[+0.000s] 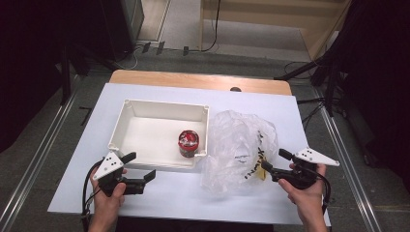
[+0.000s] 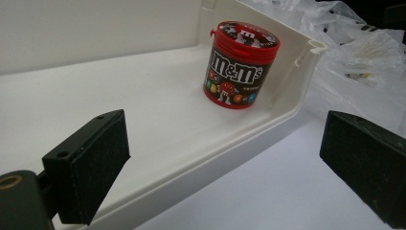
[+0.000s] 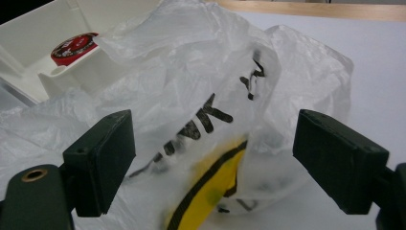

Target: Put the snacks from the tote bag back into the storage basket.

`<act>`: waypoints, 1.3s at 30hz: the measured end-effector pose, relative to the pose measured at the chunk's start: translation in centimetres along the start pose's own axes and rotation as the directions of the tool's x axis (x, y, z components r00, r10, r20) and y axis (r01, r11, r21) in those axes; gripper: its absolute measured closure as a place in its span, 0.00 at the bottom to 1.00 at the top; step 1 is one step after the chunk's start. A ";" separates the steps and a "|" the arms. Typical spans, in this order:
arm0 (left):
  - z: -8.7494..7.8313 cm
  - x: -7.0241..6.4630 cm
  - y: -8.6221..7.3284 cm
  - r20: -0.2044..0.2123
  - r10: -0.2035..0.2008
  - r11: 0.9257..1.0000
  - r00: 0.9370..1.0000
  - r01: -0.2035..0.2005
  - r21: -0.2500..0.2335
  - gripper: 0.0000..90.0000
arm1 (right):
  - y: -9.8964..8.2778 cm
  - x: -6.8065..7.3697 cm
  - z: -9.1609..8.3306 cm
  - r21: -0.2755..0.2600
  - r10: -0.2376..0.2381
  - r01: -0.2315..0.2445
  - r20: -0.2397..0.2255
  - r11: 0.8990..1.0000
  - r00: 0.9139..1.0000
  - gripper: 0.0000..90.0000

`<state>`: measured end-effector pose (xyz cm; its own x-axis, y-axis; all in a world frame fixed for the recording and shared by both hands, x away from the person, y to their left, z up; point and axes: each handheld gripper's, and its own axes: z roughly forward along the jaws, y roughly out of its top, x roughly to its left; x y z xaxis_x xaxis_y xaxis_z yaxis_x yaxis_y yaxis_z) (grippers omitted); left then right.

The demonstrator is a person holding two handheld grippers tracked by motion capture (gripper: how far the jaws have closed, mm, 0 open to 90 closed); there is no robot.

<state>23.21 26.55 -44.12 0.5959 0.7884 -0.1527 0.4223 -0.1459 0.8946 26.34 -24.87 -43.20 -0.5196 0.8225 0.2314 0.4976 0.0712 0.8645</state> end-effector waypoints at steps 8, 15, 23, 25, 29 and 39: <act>-0.2 0.5 -0.1 -0.005 -0.001 1.000 1.000 0.001 -0.001 0.04 | -1.8 -1.0 -1.1 -0.005 0.032 -0.032 0.040 0.999 0.999 0.17; -0.4 0.9 -0.3 -0.018 -0.007 1.000 1.000 0.007 -0.012 0.04 | -2.9 -2.3 -1.7 -0.007 0.053 -0.053 0.070 0.999 0.996 0.17; -0.7 1.6 -0.6 -0.007 -0.023 0.999 1.000 0.023 -0.031 0.04 | -4.2 -4.6 -2.9 -0.055 0.118 -0.114 0.078 0.992 0.990 0.17; -0.7 1.7 -0.6 -0.010 -0.020 0.999 1.000 0.019 -0.034 0.04 | -4.6 -5.2 -3.1 -0.068 0.130 -0.124 0.093 0.990 0.987 0.17; -0.8 2.1 -0.8 -0.019 -0.012 0.998 1.000 0.011 -0.054 0.04 | -5.5 -5.8 -2.7 -0.041 0.119 -0.115 0.149 0.993 0.982 0.18; -0.8 2.8 -1.2 -0.025 -0.009 0.997 1.000 0.007 -0.073 0.04 | -5.8 -6.2 -2.6 -0.069 0.150 -0.141 0.145 0.988 0.978 0.18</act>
<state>23.83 29.37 -45.24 0.5747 0.8045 -0.1501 0.3757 -0.0964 0.9217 24.90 -31.90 -48.45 -0.3328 0.8969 0.2911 0.5171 -0.0846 0.8518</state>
